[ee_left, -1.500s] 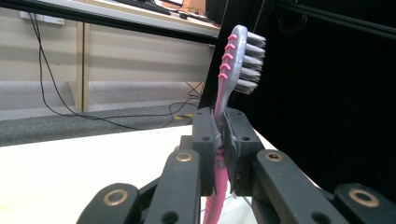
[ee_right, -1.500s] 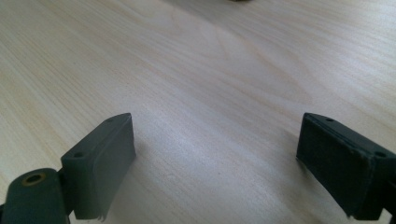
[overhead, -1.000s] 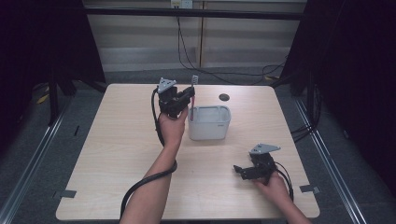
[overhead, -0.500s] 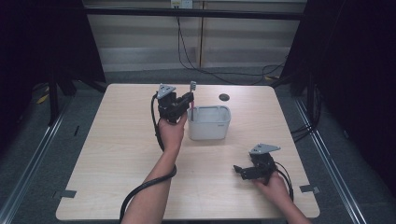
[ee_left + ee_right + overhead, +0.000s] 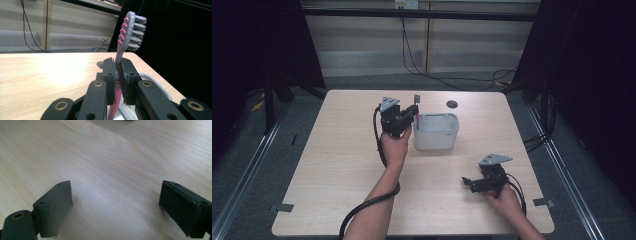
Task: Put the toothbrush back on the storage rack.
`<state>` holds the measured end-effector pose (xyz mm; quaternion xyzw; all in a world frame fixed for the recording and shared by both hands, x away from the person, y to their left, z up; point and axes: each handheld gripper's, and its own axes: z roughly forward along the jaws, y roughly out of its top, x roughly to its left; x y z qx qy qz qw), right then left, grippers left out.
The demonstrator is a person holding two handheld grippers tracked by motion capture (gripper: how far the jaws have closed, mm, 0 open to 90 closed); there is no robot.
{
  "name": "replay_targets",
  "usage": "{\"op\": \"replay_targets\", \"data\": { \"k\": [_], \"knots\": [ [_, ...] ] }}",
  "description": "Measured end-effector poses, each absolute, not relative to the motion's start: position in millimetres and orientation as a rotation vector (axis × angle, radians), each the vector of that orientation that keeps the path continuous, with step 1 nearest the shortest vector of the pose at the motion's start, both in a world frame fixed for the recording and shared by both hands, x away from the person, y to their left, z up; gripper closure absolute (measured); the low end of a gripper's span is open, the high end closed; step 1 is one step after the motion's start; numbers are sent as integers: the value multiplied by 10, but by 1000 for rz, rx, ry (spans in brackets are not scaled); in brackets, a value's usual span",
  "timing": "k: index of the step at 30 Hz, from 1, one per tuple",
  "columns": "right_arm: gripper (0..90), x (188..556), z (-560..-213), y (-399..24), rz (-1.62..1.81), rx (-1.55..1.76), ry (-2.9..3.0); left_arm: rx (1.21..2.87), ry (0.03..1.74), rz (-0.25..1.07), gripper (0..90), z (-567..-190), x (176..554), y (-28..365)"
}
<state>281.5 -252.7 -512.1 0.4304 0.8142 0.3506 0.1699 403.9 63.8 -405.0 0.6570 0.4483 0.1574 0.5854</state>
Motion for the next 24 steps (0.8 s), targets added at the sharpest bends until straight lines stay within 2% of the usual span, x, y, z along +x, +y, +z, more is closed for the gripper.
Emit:
{"op": "replay_targets", "data": {
  "k": [24],
  "knots": [
    [106, 2816, -5122, -2527, 996, 1222, 2314, 1568, 1050, 366, 834, -4200, 3962, 631]
  ]
}}
